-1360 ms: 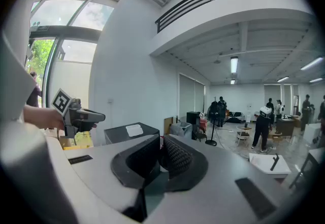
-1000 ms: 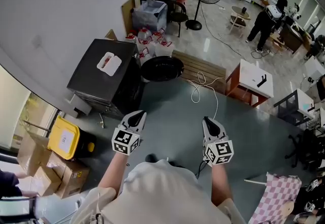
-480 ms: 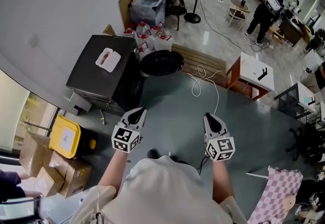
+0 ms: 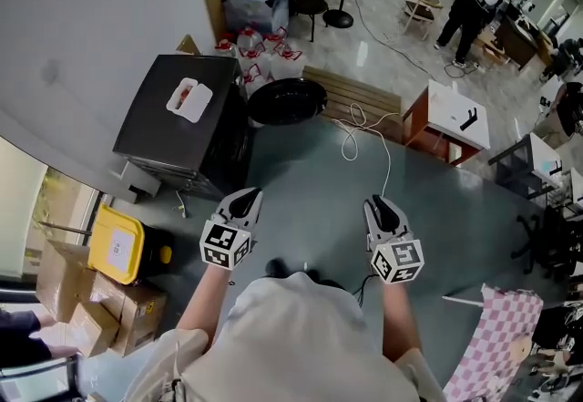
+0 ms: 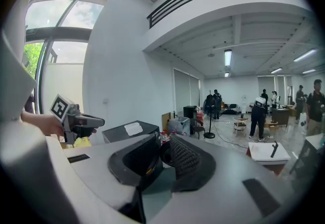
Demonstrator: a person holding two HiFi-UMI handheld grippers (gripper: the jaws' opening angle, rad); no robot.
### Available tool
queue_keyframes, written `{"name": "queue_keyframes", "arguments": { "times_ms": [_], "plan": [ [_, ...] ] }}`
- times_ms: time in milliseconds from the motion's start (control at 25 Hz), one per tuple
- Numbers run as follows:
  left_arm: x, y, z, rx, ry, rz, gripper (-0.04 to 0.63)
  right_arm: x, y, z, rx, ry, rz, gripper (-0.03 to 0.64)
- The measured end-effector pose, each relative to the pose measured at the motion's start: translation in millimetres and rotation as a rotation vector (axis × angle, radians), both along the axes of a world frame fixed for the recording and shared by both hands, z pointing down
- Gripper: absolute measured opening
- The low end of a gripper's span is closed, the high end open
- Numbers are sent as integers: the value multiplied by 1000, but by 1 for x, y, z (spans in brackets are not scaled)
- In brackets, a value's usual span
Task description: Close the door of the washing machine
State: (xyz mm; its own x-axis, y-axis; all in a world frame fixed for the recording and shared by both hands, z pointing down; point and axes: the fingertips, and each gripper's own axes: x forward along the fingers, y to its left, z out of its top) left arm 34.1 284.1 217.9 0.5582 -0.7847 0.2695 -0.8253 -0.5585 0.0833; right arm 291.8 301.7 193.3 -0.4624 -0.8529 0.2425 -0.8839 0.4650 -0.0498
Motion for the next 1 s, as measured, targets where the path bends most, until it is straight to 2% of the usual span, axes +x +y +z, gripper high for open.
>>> {"name": "queue_keyframes", "arguments": {
  "times_ms": [320, 680, 1000],
  "plan": [
    [-18, -5, 10, -18, -1, 39, 9, -22, -3, 7, -17, 2, 26, 138],
    [-28, -11, 21, -30, -7, 71, 9, -33, -6, 16, -28, -2, 49, 140],
    [-27, -28, 27, -43, -13, 51, 9, -32, -28, 29, -55, -8, 21, 140]
  ]
}}
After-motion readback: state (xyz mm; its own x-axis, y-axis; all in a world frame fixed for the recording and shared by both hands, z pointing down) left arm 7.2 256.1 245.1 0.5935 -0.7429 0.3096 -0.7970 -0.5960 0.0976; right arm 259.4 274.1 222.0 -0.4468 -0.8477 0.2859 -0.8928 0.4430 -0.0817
